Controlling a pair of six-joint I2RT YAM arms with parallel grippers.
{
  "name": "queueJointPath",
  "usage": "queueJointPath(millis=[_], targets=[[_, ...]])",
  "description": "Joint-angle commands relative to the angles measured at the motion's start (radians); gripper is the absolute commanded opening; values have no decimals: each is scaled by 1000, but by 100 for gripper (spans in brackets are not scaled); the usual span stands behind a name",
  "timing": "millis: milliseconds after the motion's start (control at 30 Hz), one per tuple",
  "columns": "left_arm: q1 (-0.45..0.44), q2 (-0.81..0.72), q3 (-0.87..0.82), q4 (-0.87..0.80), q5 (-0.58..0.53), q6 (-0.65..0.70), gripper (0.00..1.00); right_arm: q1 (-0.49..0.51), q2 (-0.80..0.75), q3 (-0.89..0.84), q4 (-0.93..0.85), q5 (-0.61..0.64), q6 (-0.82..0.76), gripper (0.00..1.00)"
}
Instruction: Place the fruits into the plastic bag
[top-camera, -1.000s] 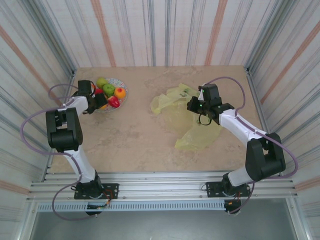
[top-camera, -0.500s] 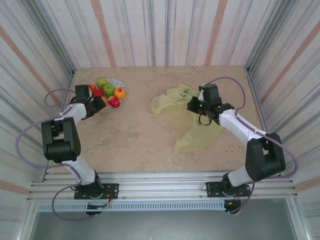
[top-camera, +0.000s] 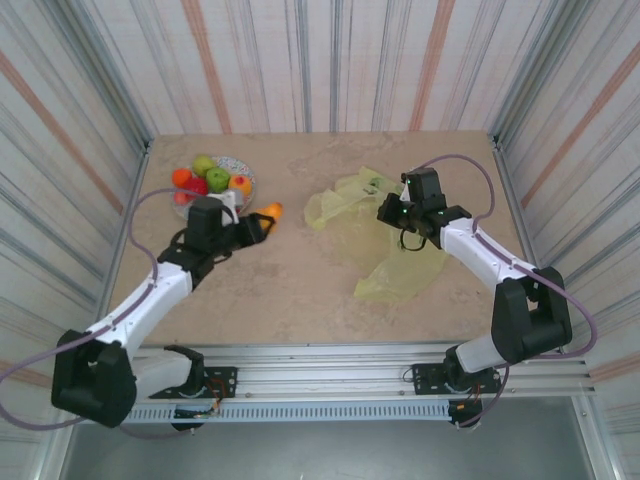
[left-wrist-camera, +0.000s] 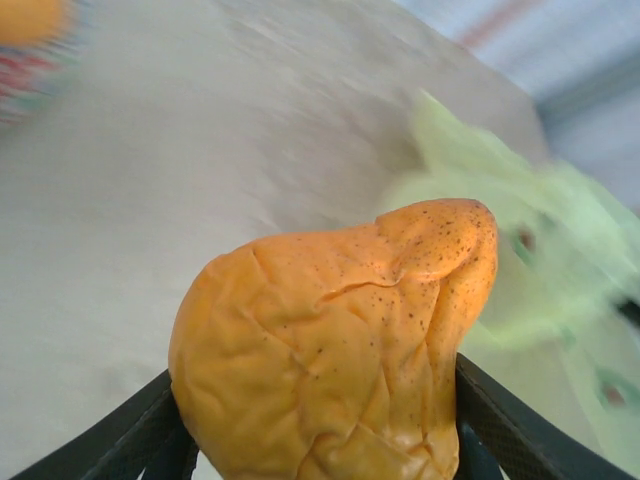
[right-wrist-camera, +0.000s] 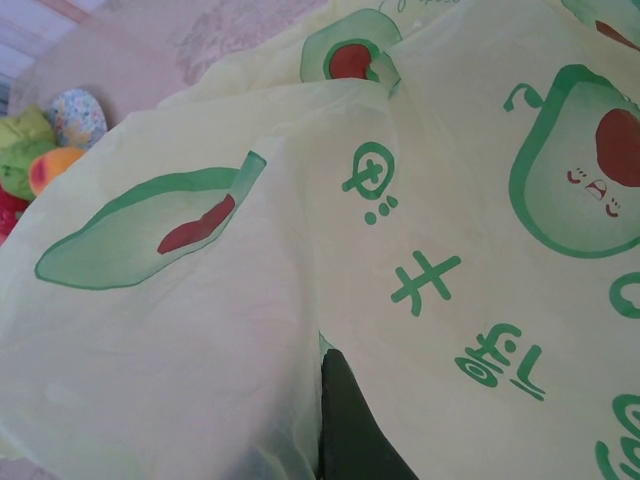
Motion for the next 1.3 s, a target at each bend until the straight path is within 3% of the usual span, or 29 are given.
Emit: queueJointPath(millis=[0, 167, 400, 733, 967, 1267], targets=[[-127, -8, -33, 3, -29, 50, 61, -17, 17, 49, -49, -39, -18, 0], [-281, 105, 8, 70, -30, 128, 61, -32, 30, 81, -71, -83, -19, 0], [-376, 332, 134, 142, 13, 220, 61, -31, 44, 128, -104, -141, -3, 0], [-389, 671, 351, 368, -149, 27, 61, -27, -4, 100, -100, -278, 33, 0], [-391, 808, 446, 462, -242, -112, 61, -12, -30, 43, 24, -353, 142, 0], [-417, 948, 543, 563, -227, -210, 68, 8, 6, 36, 133, -416, 222, 0]])
